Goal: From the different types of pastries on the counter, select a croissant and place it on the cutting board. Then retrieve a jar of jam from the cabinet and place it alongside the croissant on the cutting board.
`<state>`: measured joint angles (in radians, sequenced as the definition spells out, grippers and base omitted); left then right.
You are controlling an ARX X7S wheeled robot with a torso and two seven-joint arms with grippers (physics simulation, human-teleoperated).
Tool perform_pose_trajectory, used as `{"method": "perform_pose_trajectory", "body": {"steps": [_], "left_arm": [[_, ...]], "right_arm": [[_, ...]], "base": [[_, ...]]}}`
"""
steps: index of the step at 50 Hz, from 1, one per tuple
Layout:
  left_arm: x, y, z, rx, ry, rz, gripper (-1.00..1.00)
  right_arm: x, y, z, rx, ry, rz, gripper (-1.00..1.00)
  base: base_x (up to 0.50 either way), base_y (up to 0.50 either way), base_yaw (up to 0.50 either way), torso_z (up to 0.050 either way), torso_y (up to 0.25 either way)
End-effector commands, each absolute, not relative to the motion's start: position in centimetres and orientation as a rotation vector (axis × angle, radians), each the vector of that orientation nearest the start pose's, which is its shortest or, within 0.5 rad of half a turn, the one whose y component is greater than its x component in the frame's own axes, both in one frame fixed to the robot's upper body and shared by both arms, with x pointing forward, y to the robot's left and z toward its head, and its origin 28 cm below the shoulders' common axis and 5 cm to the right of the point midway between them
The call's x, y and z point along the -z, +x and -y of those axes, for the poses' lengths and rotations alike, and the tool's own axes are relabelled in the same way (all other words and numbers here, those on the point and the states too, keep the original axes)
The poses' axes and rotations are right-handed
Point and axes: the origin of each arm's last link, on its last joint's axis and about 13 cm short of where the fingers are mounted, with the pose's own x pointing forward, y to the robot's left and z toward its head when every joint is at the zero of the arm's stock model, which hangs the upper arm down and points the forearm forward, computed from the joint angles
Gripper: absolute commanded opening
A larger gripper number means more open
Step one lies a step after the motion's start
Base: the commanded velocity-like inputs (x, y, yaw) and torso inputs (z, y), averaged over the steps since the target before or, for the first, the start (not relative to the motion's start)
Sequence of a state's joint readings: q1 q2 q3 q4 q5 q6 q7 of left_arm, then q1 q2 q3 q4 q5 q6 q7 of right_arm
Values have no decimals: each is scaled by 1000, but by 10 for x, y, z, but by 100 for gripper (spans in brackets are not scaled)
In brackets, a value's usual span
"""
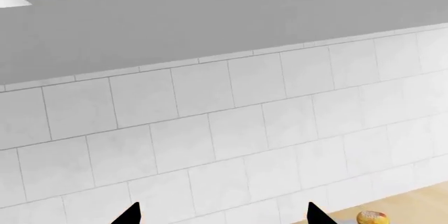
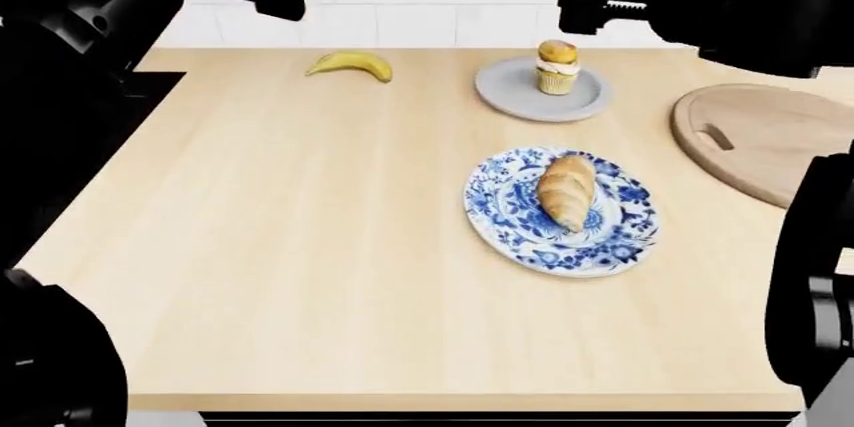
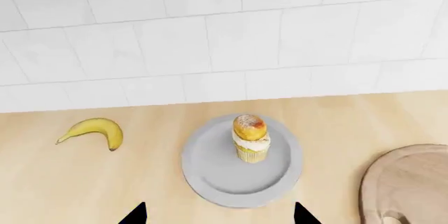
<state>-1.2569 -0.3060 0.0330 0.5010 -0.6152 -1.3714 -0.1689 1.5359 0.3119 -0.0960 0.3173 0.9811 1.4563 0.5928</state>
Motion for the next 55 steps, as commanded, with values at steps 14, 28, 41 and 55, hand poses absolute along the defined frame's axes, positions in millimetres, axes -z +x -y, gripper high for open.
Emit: {"method": "perform_pose_trajectory", "body": {"steps": [14,28,41,55], "left_arm": [[-344,267,-236,177,129,334,100],[-346,259,-235,172,115,338,100],[-340,268,-237,168,111,335,100],[-341,259,-237,161,106,323,100]], "right_arm": [[-321,316,120,-20,168,-660,100],[-311,305,120,-22,145,-699,100],[-296,309,112,-57,124,-728,100],[-278,321,109,-57,84,-742,100]], "base": [[0,0,0,0,0],[0,0,0,0,0],[0,0,0,0,0],[0,0,0,0,0]]}}
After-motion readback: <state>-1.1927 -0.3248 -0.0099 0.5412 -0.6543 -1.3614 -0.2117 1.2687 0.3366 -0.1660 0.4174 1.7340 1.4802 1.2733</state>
